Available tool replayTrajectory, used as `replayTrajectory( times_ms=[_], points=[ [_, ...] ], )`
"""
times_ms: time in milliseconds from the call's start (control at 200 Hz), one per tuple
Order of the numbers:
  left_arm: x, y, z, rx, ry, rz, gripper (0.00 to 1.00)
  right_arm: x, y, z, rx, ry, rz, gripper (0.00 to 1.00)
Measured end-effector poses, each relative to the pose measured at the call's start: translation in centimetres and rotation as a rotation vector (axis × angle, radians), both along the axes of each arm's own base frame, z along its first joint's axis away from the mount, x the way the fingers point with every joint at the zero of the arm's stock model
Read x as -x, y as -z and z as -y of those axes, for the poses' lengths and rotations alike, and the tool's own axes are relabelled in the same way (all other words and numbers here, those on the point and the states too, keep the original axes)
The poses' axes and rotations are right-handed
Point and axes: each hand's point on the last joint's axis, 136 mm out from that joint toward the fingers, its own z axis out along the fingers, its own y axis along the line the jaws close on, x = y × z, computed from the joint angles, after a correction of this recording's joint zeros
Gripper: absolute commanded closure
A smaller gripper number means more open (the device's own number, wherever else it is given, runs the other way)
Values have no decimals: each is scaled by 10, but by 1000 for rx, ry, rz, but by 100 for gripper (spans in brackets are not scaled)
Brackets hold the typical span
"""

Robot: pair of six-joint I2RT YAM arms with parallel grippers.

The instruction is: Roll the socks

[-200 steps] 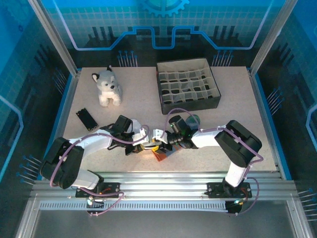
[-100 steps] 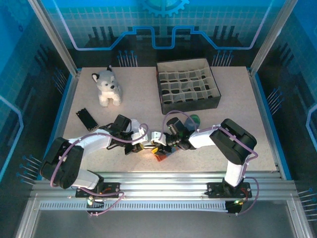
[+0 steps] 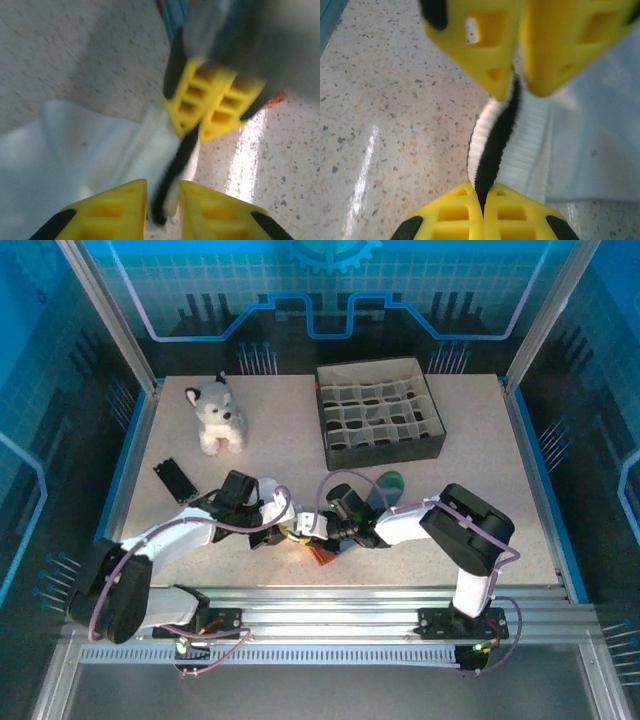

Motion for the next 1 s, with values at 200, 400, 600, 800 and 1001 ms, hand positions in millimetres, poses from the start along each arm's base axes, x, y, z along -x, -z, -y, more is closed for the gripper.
replayTrajectory(
  times_ms=[200,400,600,800,1001],
  points=[
    [-13,-51,-8,86,-167,140,52,-2,1,-1,43,24,20,100],
    [-30,-76,-41,175,-604,74,44,-9,-3,7,78,75,36,100],
    [-51,-47,-64,219,-1022,-240,47,-7,-7,12,81,98,25,100],
    [-55,8,-63,190,-1224,-480,54,-7,-4,16,104,117,13,100],
    [-74,34,-58,174,-1318,-574,57,-7,-3,20,125,125,8,100]
  ],
)
